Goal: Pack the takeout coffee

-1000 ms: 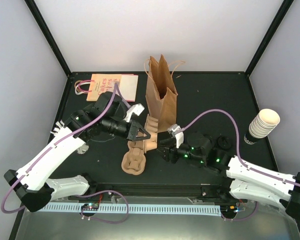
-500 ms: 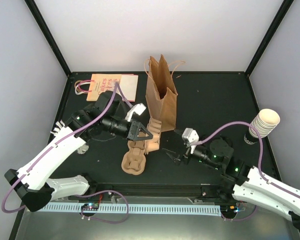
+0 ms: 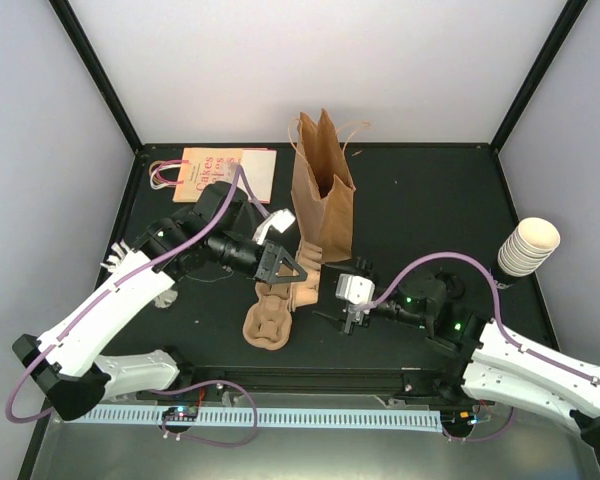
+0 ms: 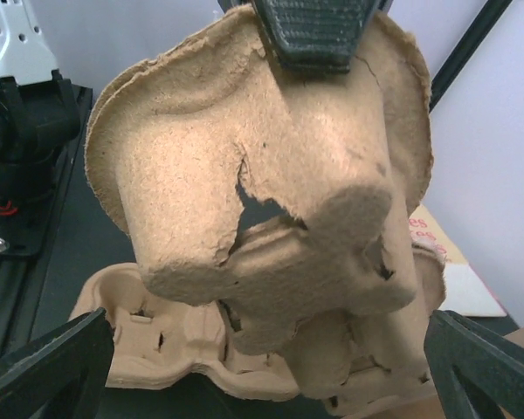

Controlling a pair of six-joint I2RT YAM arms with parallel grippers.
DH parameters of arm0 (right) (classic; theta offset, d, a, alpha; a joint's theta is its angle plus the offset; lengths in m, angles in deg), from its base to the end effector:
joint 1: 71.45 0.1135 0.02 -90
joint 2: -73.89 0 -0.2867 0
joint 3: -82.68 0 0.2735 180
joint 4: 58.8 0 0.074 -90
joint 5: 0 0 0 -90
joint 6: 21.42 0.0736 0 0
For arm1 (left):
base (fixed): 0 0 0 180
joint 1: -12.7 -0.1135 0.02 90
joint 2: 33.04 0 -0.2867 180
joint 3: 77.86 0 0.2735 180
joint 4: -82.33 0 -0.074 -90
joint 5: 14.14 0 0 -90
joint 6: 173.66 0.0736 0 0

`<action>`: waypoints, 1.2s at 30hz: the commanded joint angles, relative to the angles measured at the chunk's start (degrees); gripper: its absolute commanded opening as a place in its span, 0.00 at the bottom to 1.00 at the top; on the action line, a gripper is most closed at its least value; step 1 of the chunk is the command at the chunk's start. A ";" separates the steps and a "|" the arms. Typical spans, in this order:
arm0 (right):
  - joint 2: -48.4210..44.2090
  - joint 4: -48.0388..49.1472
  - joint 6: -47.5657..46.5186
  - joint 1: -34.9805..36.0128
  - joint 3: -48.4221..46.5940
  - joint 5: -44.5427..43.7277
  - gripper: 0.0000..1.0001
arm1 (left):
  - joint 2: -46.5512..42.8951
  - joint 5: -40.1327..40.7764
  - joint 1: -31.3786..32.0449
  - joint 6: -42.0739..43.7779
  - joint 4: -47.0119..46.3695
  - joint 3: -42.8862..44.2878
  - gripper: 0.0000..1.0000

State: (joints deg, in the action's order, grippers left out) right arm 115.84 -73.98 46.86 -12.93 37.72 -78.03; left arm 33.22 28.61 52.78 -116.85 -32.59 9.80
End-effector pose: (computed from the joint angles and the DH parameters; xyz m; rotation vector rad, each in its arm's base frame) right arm 0.1032 0.1978 0.2887 -1.2895 1.2914 0.6443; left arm 0.1556 -0.2016 0.3901 0.6259 2.5025 -1.5372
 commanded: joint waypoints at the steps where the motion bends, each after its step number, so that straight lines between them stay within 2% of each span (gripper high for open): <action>1: 0.62 2.87 -5.91 0.36 -1.93 -0.31 1.00 | 0.28 -2.16 -0.43 1.49 0.37 0.87 0.17; 9: 1.81 5.54 -12.02 0.89 -2.18 -0.39 1.00 | 0.70 -2.72 -0.42 1.90 0.38 -0.09 0.17; 16: 3.44 8.21 -13.79 1.04 -3.13 1.73 0.99 | 1.63 -3.24 -0.41 2.21 0.27 -0.58 0.18; 22: 6.09 6.27 -16.16 1.13 -5.12 7.16 0.81 | 1.98 -3.74 -0.42 2.31 -0.01 -0.97 0.18; 33: 6.48 8.23 -13.49 1.15 -4.58 8.38 0.71 | 1.11 -4.14 -0.36 1.00 -3.37 -1.97 0.18; 36: 6.04 7.57 -14.00 1.15 -4.15 8.25 0.63 | 1.15 -4.67 -0.44 1.13 -3.60 -2.03 0.18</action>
State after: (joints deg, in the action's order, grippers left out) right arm 122.83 -69.78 32.81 -12.06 34.20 -71.71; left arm 34.82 26.10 52.41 -115.82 -33.18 8.05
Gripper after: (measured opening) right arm 0.694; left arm 0.183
